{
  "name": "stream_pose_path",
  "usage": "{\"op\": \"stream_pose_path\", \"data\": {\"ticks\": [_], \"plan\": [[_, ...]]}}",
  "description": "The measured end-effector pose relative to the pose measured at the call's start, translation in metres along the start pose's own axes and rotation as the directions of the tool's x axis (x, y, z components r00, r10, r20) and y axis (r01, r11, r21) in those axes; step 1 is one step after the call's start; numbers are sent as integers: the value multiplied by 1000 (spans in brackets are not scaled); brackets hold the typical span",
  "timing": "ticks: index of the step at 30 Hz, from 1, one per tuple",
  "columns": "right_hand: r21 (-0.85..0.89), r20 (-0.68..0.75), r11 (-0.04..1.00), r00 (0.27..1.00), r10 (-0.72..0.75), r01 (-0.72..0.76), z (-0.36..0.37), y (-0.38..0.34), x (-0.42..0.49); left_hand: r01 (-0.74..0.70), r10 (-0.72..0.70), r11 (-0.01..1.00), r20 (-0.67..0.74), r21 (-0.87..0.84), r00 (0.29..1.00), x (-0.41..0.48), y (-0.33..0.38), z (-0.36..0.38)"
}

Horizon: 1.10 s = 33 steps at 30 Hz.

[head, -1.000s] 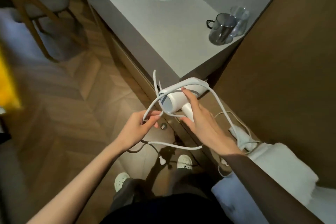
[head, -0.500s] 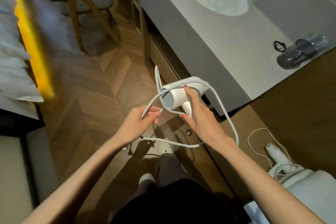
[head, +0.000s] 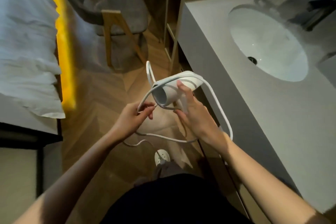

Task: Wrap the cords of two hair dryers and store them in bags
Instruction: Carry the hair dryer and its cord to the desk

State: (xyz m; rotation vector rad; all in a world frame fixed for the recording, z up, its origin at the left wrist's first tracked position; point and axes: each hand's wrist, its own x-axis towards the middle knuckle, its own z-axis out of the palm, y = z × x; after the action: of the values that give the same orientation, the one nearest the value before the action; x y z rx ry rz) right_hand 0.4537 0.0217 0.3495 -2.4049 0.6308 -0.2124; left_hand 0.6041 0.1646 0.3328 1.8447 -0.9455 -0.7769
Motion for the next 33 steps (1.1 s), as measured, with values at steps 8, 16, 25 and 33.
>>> {"op": "stream_pose_path", "data": {"ticks": [8,16,25,33], "plan": [[-17,-18,997,997,-73,73,-13,-4,155,-5,3,1000,-92,-24,996,128,-1,-73],[-29,-130,998,990,54,-58,-15,-9,304,-124,125,992,15,-8,992,289,-21,-154],[6,-331,975,920,211,-222,-59,-21,440,-203,201,979,185,-11,962,461,28,-222],[38,-431,957,859,276,-288,-109,23,548,-292,299,954,232,-63,926,601,63,-225]]}}
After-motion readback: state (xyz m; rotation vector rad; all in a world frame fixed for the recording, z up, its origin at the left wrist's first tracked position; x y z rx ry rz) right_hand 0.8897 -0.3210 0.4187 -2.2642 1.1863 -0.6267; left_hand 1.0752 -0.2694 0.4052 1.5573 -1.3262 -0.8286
